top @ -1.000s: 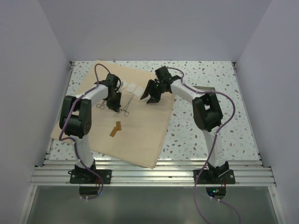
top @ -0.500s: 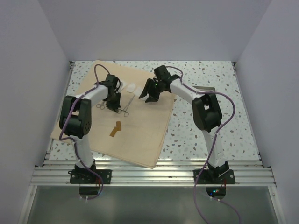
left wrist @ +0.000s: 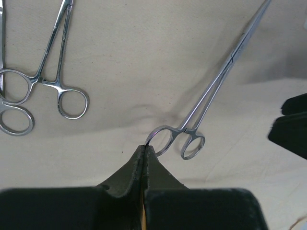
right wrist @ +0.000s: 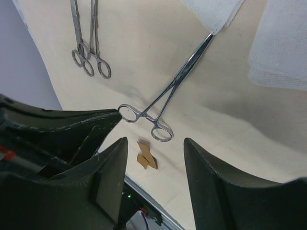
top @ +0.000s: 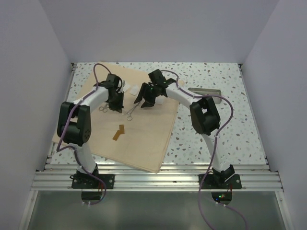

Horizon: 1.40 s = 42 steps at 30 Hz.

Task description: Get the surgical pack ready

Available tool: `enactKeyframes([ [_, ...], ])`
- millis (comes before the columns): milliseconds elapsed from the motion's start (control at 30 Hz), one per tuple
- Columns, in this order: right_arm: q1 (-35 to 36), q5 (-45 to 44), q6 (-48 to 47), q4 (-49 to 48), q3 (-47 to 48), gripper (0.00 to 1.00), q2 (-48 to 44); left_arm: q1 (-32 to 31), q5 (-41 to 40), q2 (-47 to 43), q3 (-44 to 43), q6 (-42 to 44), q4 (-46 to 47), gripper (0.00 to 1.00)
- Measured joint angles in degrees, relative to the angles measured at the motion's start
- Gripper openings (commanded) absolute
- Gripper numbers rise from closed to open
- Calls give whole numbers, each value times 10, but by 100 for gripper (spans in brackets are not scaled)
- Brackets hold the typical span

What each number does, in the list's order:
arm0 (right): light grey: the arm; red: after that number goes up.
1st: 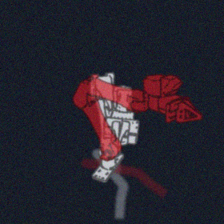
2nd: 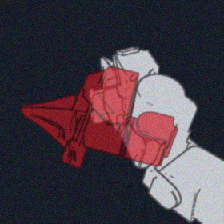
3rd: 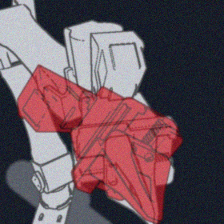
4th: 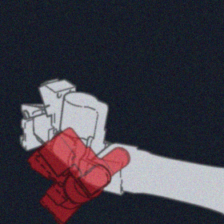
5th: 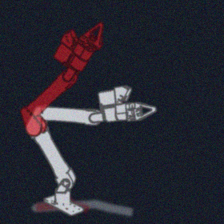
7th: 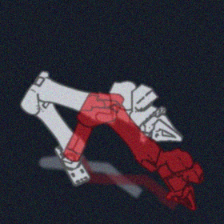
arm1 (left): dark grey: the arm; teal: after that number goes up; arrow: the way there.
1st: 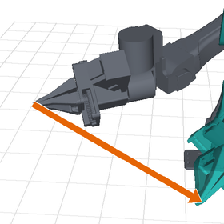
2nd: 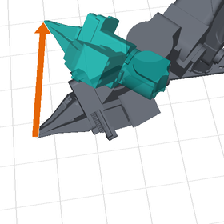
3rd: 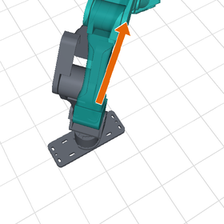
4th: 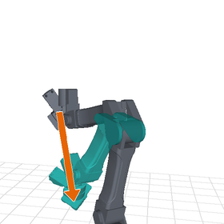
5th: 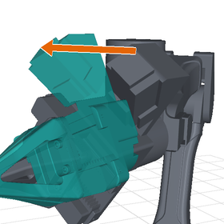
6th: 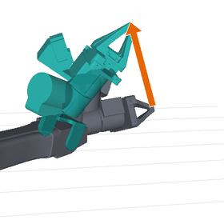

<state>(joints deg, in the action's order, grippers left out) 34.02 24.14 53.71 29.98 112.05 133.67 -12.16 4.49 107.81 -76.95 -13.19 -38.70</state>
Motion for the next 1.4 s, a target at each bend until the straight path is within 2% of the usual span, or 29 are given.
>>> enactKeyframes([
  [500, 23, -5, 81, -20, -3, 54, 36, 0, 26, -37, 23, -18, 0, 0],
  [533, 23, -8, 81, -17, -2, 54, 39, 0, 26, -38, 26, -18, 0, 2],
  [633, 23, -18, 80, -2, -2, 54, 40, 0, 25, -38, 28, -20, 0, 19],
  [700, 23, -23, 78, -1, -2, 55, 40, 0, 23, -38, 28, -22, 0, 23],
  [733, 23, -25, 77, 1, -2, 54, 40, 0, 22, -37, 28, -22, 0, 28],
  [933, 23, -37, 71, 5, -2, 54, 40, 0, 15, -10, 27, -22, 10, 34],
  [1067, 23, -37, 67, 6, -2, 54, 40, 0, 12, 18, 27, -22, 15, 34],
  [1400, 23, -37, 67, 6, -2, 54, 40, 0, 3, 28, 21, -22, 17, 26],
])
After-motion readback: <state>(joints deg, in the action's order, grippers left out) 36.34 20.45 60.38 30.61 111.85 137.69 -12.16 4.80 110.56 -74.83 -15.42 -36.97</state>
